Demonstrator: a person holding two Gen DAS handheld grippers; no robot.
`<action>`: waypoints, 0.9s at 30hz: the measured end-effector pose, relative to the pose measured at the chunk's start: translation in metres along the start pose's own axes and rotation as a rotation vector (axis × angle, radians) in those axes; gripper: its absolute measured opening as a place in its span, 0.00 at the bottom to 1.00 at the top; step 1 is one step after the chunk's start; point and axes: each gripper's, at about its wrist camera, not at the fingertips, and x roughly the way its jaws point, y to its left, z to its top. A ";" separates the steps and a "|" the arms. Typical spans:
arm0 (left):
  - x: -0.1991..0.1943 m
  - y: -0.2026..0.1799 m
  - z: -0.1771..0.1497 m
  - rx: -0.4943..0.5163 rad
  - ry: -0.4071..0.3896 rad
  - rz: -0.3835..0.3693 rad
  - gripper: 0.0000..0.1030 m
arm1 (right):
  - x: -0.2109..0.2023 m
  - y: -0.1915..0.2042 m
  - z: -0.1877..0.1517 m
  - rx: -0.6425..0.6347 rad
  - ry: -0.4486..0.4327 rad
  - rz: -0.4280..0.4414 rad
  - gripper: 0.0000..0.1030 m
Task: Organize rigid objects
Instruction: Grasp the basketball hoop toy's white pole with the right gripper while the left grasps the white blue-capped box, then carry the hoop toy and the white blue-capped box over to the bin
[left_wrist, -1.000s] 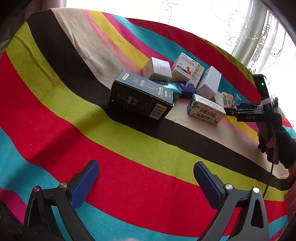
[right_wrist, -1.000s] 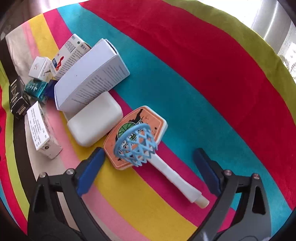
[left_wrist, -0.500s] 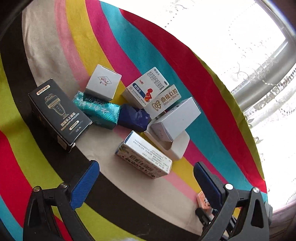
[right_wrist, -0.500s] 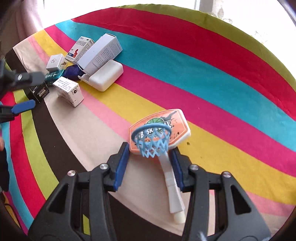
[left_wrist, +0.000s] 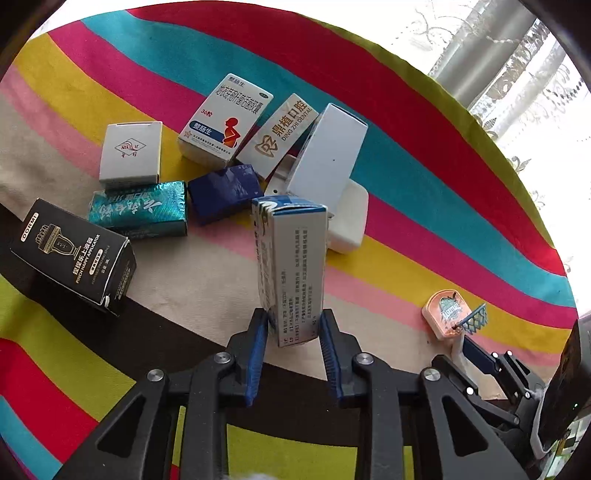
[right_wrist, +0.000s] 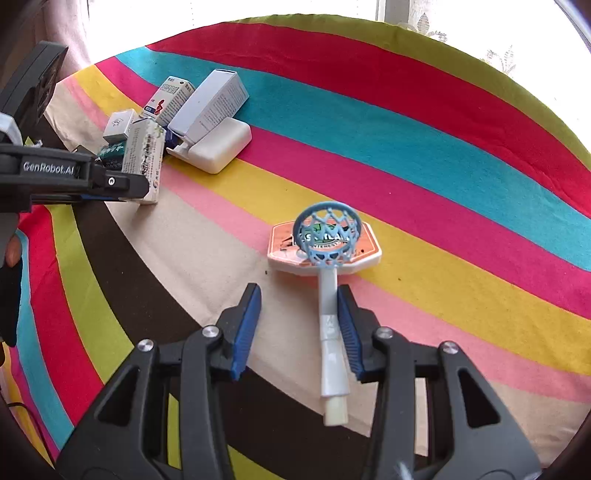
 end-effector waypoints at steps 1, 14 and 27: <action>0.001 0.001 0.000 -0.001 -0.003 -0.006 0.30 | -0.003 -0.002 -0.007 0.012 0.001 0.008 0.45; 0.013 -0.014 0.013 0.075 -0.144 0.043 0.24 | 0.023 -0.018 0.009 0.133 -0.058 0.033 0.48; -0.038 -0.001 -0.045 0.187 -0.122 -0.028 0.24 | 0.063 -0.001 0.043 0.198 0.068 -0.045 0.75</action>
